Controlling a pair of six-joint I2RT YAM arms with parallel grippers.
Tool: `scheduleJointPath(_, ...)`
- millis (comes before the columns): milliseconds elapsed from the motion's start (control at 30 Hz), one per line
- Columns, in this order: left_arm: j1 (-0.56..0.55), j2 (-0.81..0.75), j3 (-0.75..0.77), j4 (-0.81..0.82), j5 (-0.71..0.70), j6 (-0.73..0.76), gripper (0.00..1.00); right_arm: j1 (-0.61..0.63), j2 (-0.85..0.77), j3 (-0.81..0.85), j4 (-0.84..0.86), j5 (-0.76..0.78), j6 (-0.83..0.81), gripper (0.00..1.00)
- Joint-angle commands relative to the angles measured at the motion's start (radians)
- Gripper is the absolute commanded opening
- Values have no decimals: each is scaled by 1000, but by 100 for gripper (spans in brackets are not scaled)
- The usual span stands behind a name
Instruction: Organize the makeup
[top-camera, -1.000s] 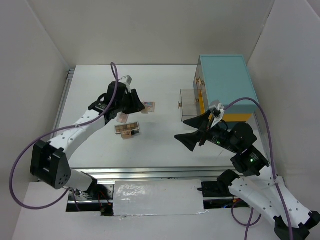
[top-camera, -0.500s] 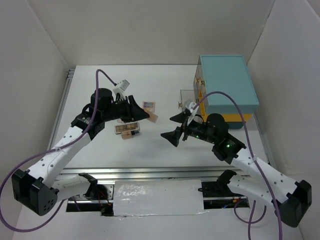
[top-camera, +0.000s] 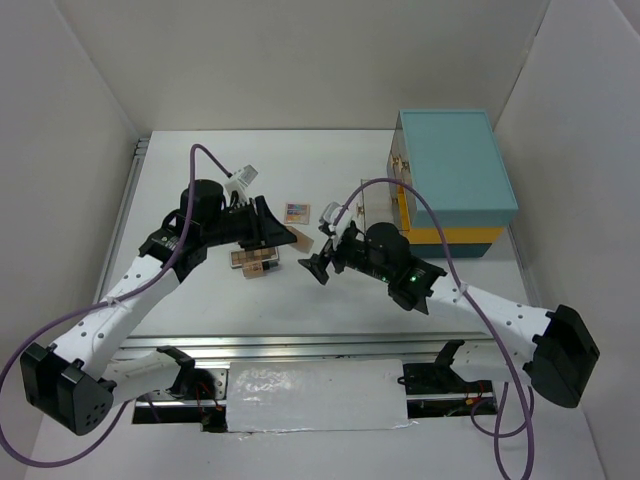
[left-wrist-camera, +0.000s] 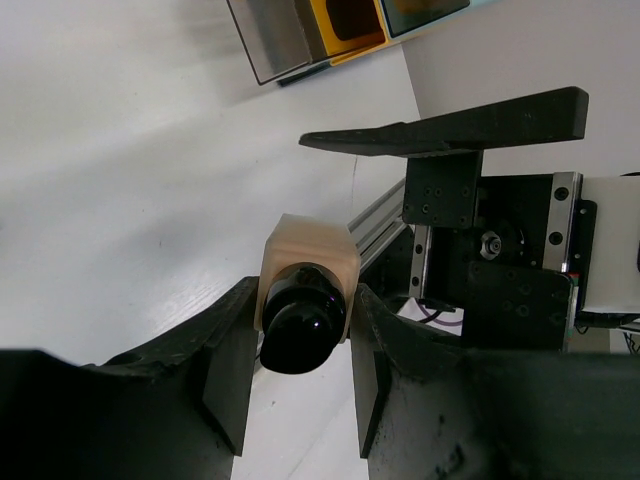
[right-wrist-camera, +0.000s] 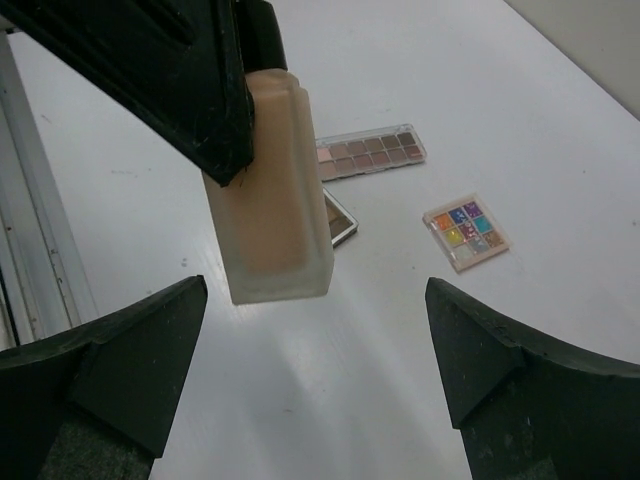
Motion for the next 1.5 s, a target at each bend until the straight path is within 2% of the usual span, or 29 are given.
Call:
scheduleJointPath(0, -3, -34, 9, 30, 36, -19, 9, 15, 30, 74, 97, 23, -47, 98)
scheduleJointPath(100, -3, -32, 0, 41, 45, -24, 9, 20, 71, 108, 102, -4, -48, 97)
scheduleJointPath(167, -3, -28, -1, 41, 45, -22, 9, 23, 84, 129, 97, -17, -49, 88)
scheduleJointPath(200, -1, -26, -1, 38, 47, -21, 9, 24, 94, 139, 85, -29, -49, 72)
scheduleJointPath(267, -3, -26, -3, 40, 48, -19, 9, 29, 102, 146, 85, -34, -52, 60)
scheduleJointPath(300, -3, -26, -1, 40, 51, -21, 10, 29, 108, 148, 91, -38, -54, 51)
scheduleJointPath(367, -3, -25, 0, 47, 58, -25, 10, 32, 116, 152, 89, -40, -55, 40)
scheduleJointPath(400, -3, -28, 2, 47, 55, -25, 11, 32, 120, 152, 86, -37, -57, 30)
scheduleJointPath(433, -3, -26, 6, 46, 53, -24, 11, 35, 120, 149, 88, -40, -54, 26)
scheduleJointPath(500, -3, -23, 16, 41, 45, -21, 14, 37, 110, 139, 102, -43, -46, 0)
scheduleJointPath(567, -3, -20, 20, 47, 45, -21, 26, 37, 87, 113, 129, -49, -35, 0)
scheduleJointPath(600, -3, -18, 22, 47, 41, -24, 44, 37, 79, 100, 131, -52, -25, 0)
scheduleJointPath(667, -3, -22, 22, 78, 27, -42, 70, 37, 67, 96, 119, -61, -18, 0)
scheduleJointPath(700, -3, -22, 29, 84, 7, -45, 99, 37, 64, 94, 114, -63, -17, 0)
scheduleJointPath(900, -3, 9, 167, 29, -126, -22, 99, 37, 80, 100, 83, 18, 3, 0)
scheduleJointPath(1000, -1, -3, 235, -90, -363, -7, 99, 27, 105, 132, 34, 121, 28, 0)
scheduleJointPath(1033, -1, -9, 252, -114, -493, -4, 99, 12, 119, 151, -19, 176, 53, 0)
scheduleJointPath(1133, -1, -55, 264, -203, -724, 5, 99, -37, 169, 266, -139, 258, 116, 0)
scheduleJointPath(1167, 0, -84, 258, -224, -764, 10, 99, -90, 192, 368, -287, 308, 180, 0)
scheduleJointPath(1233, 0, -120, 241, -261, -847, 19, 99, -153, 282, 476, -439, 342, 270, 0)
scheduleJointPath(1267, 0, -152, 217, -272, -863, 21, 99, -222, 307, 551, -554, 383, 351, 0)
scheduleJointPath(1333, -1, -185, 178, -295, -884, 37, 99, -275, 352, 591, -634, 381, 400, 0)
scheduleJointPath(1467, -1, -207, 111, -351, -921, 54, 99, -345, 354, 581, -668, 448, 436, 0)
